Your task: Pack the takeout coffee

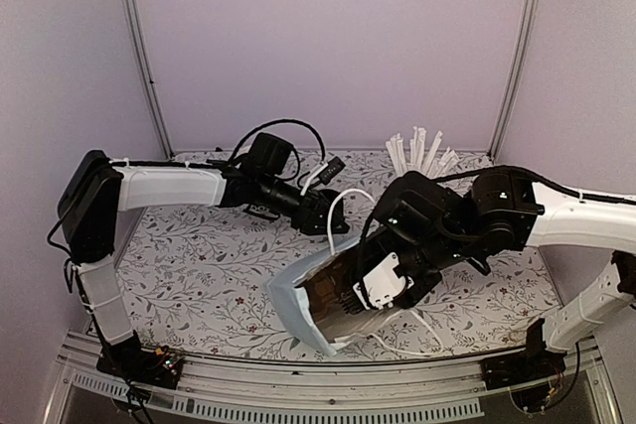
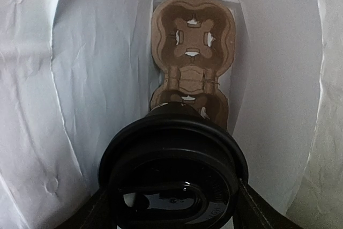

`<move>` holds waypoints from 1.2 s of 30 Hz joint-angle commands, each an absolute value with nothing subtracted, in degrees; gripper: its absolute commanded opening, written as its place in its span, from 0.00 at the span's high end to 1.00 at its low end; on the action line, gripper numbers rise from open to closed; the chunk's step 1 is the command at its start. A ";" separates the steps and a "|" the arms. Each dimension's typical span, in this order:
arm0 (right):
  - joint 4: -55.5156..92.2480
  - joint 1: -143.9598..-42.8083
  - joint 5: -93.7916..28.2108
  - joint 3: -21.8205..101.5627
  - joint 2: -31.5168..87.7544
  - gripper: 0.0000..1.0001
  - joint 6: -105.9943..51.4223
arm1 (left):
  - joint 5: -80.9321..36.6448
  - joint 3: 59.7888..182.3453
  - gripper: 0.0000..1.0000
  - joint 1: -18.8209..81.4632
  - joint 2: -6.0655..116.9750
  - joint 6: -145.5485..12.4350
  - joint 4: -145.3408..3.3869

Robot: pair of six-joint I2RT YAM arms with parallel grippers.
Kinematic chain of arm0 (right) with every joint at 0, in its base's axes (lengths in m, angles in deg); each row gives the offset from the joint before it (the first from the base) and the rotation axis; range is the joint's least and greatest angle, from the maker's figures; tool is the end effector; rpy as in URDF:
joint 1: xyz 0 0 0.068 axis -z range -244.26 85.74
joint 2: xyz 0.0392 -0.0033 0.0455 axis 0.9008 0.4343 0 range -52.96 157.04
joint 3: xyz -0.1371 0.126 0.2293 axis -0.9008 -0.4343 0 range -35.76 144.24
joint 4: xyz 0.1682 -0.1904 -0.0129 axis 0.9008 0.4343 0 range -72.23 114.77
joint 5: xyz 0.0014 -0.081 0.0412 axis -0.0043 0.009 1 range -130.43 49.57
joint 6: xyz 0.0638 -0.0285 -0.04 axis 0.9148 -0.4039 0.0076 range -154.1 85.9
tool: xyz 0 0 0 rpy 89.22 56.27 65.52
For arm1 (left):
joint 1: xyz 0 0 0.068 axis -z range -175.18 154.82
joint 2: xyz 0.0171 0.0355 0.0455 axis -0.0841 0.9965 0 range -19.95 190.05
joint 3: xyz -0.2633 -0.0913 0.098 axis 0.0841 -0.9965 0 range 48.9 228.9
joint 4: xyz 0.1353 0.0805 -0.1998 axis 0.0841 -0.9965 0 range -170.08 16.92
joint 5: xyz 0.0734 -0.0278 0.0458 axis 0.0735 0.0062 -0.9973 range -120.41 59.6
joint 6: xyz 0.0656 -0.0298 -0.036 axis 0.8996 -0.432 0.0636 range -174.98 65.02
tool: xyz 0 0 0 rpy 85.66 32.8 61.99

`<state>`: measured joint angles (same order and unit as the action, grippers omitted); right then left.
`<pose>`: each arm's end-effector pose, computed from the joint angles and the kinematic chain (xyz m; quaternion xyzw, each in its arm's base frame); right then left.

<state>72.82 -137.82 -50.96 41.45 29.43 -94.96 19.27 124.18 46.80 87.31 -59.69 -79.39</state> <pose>0.0956 0.2788 0.3129 -0.8781 0.3945 -0.0598 0.2641 0.2856 -0.3282 0.2391 0.4345 0.7153 -0.5039 0.2136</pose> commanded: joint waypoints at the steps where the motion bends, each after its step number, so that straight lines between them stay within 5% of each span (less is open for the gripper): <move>1: 69.15 -138.20 -54.47 38.47 27.47 0.56 -96.29 | 19.88 123.00 0.37 46.51 86.56 -59.27 -77.87; 21: 57.19 -138.25 -59.75 33.67 29.89 0.57 -98.96 | 21.53 121.71 0.36 45.56 86.92 -58.53 -76.71; 36: 56.22 -138.13 -60.30 32.19 29.40 0.57 -99.05 | 11.45 119.48 0.29 40.57 83.76 -61.09 -79.91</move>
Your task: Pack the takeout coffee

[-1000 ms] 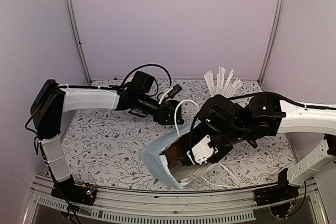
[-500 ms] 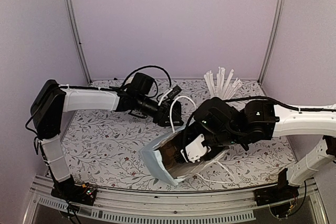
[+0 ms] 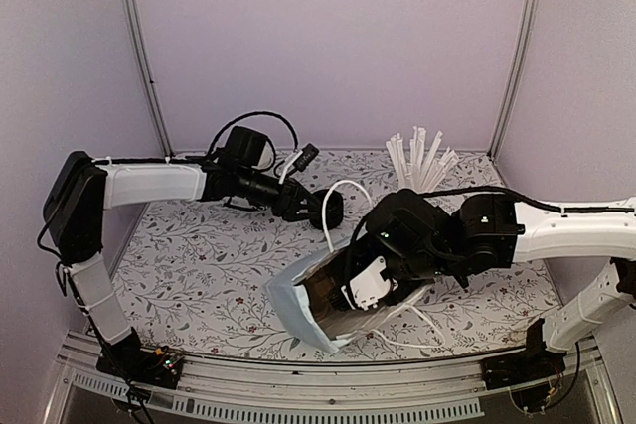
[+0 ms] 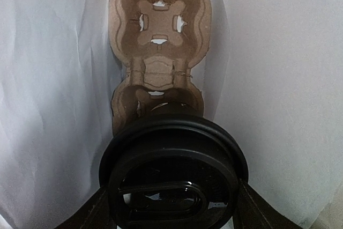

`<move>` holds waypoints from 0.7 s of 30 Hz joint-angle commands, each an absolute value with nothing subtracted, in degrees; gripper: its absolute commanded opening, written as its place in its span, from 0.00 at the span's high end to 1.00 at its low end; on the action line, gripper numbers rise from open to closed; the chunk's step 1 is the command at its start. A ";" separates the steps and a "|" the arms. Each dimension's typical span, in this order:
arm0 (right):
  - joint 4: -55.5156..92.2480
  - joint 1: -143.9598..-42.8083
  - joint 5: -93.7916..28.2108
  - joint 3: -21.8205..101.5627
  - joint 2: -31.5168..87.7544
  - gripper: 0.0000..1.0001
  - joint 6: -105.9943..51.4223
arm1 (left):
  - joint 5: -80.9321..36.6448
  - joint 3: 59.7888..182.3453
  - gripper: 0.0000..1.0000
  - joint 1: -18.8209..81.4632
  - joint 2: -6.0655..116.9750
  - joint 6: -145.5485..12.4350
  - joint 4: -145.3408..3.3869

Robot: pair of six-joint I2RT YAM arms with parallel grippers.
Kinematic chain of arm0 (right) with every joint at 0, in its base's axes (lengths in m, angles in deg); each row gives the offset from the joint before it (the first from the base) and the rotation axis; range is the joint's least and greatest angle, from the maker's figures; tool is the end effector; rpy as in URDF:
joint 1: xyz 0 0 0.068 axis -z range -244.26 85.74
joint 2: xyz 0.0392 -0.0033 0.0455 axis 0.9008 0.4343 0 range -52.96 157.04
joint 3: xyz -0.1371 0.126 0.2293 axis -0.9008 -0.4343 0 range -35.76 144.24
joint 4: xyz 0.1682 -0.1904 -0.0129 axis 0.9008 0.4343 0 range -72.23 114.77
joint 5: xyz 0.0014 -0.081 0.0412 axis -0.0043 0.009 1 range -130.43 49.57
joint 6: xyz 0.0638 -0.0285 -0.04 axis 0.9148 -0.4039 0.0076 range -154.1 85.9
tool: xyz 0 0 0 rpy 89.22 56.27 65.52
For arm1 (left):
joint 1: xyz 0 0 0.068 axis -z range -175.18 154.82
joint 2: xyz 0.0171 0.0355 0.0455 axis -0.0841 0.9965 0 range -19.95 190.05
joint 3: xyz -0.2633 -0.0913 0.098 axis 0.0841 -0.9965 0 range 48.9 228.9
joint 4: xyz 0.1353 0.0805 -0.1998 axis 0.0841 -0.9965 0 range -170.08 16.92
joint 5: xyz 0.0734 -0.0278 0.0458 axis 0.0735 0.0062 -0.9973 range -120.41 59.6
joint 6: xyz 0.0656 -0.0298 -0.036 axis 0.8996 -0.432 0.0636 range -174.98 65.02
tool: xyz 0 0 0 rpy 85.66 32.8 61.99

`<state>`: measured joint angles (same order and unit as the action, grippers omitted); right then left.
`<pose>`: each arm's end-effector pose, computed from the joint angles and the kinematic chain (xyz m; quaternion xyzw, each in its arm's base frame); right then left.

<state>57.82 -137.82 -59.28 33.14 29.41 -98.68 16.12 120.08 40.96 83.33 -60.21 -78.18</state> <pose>0.1093 0.2908 0.2888 -0.8568 0.3825 -0.1308 0.3201 0.3063 -0.2861 0.2440 0.3885 0.7463 -0.4753 0.2572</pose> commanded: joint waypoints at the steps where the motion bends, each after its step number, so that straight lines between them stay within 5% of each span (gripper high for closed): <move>1: 55.88 -138.11 -60.53 31.97 29.44 0.57 -99.12 | 10.77 119.18 0.30 40.73 84.11 -61.16 -79.86; 21: 52.02 -135.99 -59.47 30.72 31.70 0.57 -98.88 | 15.46 118.87 0.34 43.41 89.11 -58.26 -80.91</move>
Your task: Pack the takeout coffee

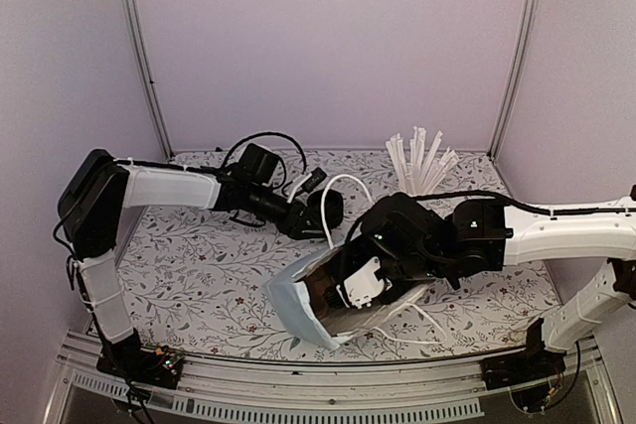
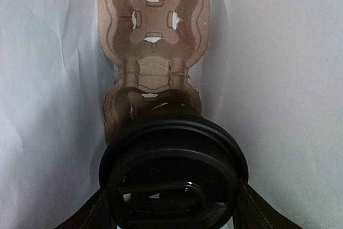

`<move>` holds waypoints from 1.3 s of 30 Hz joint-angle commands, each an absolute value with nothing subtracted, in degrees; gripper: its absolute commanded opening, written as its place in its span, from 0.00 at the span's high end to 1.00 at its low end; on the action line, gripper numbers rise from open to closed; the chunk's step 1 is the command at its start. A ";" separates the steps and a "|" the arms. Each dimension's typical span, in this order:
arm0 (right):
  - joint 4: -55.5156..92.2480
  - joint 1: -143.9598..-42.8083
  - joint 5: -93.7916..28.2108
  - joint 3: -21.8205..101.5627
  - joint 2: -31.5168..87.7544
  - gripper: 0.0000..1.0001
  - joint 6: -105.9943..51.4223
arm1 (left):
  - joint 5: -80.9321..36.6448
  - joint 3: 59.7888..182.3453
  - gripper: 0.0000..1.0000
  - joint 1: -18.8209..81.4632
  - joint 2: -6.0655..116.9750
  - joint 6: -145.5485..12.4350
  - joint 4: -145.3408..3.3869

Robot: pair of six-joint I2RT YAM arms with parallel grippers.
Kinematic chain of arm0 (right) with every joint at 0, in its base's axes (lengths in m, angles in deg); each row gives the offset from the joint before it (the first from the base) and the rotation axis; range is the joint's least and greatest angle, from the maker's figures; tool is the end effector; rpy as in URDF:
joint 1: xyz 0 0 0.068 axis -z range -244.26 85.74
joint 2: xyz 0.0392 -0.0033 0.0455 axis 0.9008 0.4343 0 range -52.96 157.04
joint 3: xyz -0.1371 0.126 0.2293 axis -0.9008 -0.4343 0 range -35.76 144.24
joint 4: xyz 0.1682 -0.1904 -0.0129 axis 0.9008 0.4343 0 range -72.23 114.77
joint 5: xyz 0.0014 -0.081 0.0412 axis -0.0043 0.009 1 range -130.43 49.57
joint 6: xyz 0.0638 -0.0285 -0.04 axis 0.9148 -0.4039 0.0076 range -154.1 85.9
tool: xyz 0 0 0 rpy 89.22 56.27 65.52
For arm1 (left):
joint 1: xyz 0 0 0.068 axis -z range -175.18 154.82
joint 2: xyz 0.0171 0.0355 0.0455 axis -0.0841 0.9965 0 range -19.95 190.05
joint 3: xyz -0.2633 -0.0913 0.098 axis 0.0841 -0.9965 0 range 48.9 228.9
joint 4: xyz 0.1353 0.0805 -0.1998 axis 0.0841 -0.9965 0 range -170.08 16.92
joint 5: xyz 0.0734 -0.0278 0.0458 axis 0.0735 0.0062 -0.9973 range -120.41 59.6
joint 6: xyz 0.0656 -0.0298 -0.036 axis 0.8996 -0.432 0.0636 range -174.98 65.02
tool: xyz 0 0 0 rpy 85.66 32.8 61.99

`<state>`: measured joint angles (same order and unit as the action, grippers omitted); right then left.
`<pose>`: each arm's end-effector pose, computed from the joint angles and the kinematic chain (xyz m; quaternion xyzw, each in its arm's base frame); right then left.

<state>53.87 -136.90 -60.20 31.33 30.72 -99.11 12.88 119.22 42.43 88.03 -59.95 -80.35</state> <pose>0.1172 0.2960 0.2778 -0.8505 0.3883 -0.1413 0.3253 0.3048 -0.2949 0.2011 0.3769 0.7842 -0.4468 0.2083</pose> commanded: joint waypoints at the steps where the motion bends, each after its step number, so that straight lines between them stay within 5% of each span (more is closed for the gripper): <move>1: 51.90 -135.71 -59.26 30.69 31.89 0.57 -98.88 | 15.80 118.82 0.34 43.41 89.08 -58.12 -80.90; 15: 51.14 -134.07 -56.55 30.03 34.11 0.57 -98.81 | 19.35 118.69 0.35 43.41 90.03 -56.87 -80.60; 39: 76.27 -131.05 -43.64 46.94 45.47 0.59 -88.62 | 16.31 117.62 0.35 43.15 86.06 -55.79 -82.88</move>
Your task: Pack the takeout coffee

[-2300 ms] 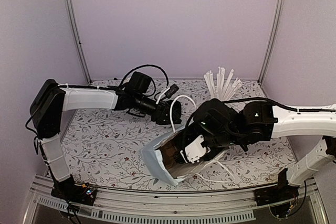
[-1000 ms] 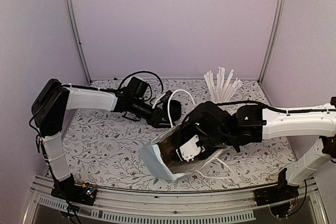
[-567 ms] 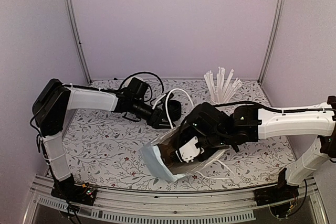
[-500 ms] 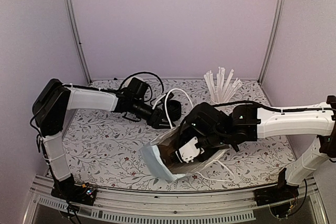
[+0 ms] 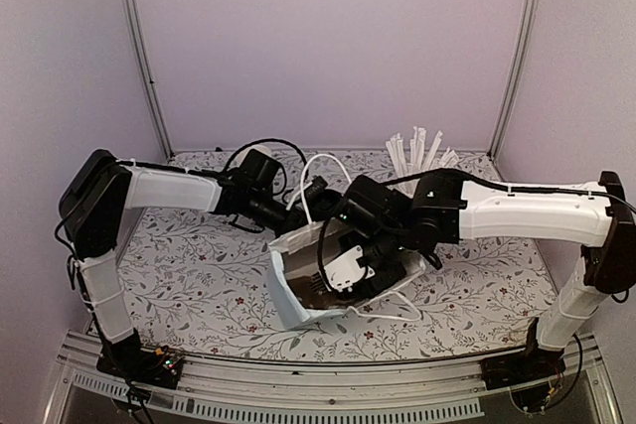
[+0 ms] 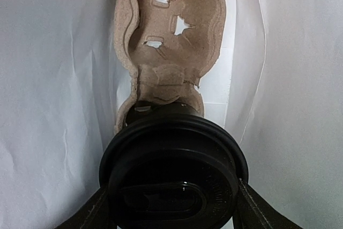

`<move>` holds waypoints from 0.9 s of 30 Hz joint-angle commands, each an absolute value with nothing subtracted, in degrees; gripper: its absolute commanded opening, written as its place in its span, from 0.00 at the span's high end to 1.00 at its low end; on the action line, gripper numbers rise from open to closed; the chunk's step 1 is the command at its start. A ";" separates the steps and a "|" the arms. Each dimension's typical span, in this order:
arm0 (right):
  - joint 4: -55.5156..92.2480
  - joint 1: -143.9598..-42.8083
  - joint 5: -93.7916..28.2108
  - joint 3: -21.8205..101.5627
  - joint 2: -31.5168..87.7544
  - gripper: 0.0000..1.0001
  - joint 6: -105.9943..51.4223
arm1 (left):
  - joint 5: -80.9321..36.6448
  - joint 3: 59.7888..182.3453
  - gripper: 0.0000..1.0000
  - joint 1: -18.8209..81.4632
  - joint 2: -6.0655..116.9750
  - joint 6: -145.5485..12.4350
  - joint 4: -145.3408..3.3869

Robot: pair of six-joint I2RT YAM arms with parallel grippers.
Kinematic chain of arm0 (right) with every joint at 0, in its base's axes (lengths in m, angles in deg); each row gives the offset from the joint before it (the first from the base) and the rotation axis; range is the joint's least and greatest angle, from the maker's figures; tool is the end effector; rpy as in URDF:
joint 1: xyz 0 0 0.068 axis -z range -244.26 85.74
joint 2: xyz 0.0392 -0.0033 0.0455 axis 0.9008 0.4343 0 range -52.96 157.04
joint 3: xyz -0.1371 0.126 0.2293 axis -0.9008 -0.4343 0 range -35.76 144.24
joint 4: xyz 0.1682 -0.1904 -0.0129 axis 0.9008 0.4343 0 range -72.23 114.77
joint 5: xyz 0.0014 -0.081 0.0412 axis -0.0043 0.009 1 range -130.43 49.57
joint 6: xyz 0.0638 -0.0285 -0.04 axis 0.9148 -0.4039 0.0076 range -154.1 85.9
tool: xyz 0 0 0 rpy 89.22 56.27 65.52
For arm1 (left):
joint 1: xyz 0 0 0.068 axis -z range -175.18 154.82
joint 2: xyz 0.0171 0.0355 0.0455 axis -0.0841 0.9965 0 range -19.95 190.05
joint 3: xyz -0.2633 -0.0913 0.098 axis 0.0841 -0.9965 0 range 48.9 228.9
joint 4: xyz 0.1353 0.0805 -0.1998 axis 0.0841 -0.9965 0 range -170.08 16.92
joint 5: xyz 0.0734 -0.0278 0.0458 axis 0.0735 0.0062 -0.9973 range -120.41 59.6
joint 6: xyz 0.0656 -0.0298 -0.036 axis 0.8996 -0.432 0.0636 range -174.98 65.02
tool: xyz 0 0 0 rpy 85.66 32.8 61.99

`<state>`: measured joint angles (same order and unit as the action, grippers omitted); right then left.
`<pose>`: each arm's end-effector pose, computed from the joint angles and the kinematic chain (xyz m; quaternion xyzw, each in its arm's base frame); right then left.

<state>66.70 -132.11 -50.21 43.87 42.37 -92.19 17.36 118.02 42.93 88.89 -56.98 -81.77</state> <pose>0.1439 0.3220 0.2642 -0.8574 0.4584 -0.0642 0.2252 0.2939 -0.2959 0.1894 0.4016 0.7682 -0.4669 0.1752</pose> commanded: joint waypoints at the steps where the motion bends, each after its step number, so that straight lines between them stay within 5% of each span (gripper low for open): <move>1: 77.82 -130.79 -42.51 48.11 46.43 0.59 -88.23 | 16.20 117.69 0.35 43.12 85.97 -55.73 -83.04; 16: 93.86 -128.53 -28.41 57.51 54.91 0.59 -84.72 | 16.02 117.98 0.35 41.96 84.93 -55.52 -83.73; 27: 89.51 -126.78 -28.48 54.52 57.68 0.59 -84.29 | 15.65 117.98 0.34 40.65 83.74 -55.50 -83.67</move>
